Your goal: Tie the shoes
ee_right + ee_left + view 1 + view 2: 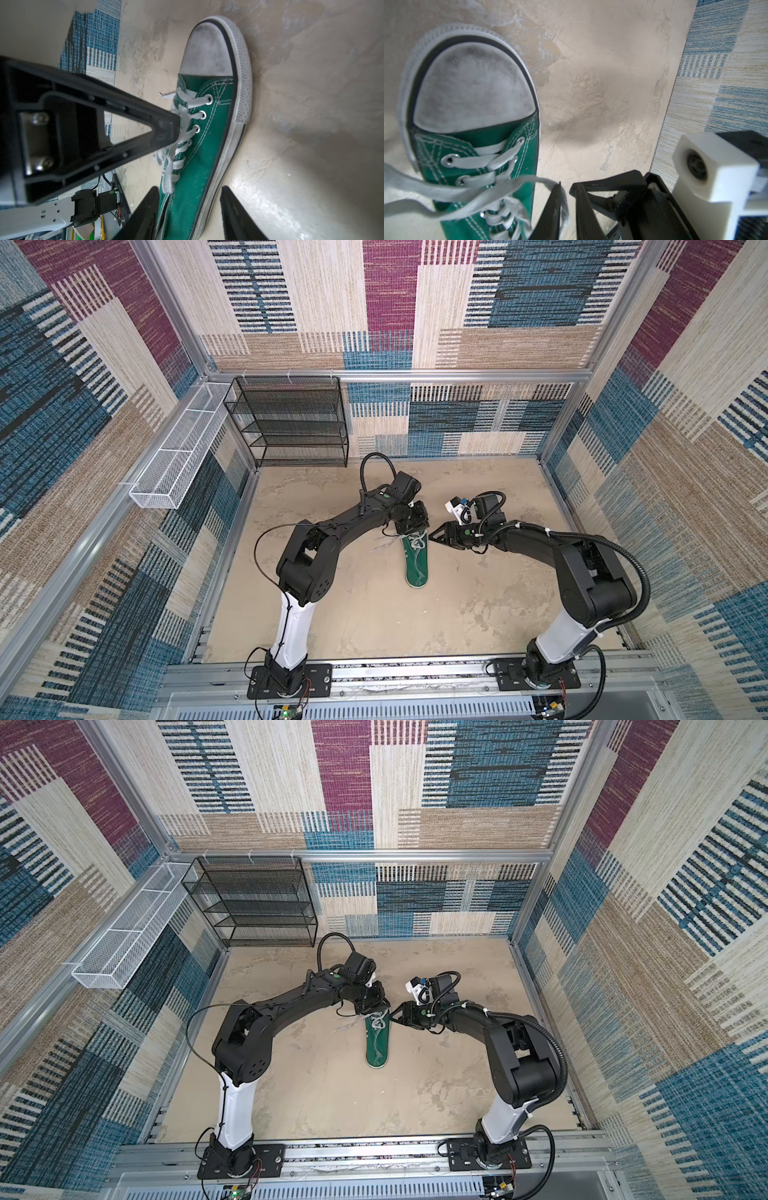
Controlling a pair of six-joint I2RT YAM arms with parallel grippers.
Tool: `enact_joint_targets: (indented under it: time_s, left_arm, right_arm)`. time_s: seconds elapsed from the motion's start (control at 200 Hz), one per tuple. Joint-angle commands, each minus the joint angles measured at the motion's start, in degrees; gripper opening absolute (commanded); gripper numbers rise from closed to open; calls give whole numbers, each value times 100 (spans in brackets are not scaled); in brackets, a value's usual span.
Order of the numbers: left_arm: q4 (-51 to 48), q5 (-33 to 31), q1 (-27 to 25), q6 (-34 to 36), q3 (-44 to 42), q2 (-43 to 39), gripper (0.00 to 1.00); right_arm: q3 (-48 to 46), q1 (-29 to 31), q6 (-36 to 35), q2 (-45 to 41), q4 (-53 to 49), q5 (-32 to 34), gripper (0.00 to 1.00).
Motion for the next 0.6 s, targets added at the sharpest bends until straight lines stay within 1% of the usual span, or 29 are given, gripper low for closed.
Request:
enact_joint_targets:
  time_s: [0.0,0.1,0.185,0.265,0.331,0.476,0.591]
  left_arm:
    - [-21,96,34,85,76,-2,22]
    - [14,95,63,118,56,-58,25]
    - [7,140,116,164,115,-57,28]
    - [-59,219,149,165,257,27,28]
    - [-7,240,140,143,271,47,28]
    - [0,302,144,136,246,34,28]
    - [-124,123,185,265,241,-131,28]
  right_arm:
    - [116,25,195,92,436,-249,48]
    - [190,35,252,102,465,-283,47]
    - [134,37,399,28,577,-264,48]
    - [77,52,515,24,687,-280,53]
    - [106,44,576,91,657,-258,54]
    - [30,50,746,42,872,-331,55]
    - [115,91,768,145,830,-380,54]
